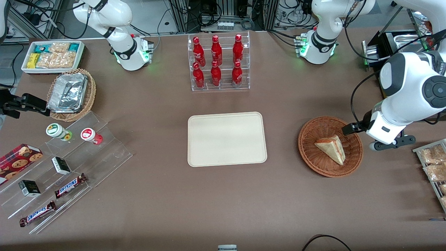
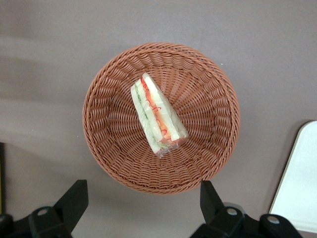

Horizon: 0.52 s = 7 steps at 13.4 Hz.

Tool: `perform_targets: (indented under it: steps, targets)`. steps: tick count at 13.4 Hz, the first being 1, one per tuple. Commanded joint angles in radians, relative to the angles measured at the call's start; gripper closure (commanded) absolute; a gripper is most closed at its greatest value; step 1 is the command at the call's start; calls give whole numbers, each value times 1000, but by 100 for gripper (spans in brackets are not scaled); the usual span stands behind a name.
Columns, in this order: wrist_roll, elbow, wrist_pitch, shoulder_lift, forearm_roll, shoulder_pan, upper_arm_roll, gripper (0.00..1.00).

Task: Place sandwich from basket to tray
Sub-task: 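Move the left gripper over the sandwich in the wicker basket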

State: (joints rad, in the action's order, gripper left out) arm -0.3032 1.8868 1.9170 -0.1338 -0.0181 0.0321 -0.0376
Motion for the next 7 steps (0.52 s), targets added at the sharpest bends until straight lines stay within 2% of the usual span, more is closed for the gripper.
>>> perform_targets:
  steps: [1, 7]
  targets:
    - [-63, 92, 84, 34, -10, -11, -7, 0]
    - [-276, 189, 238, 28, -13, -8, -7, 0]
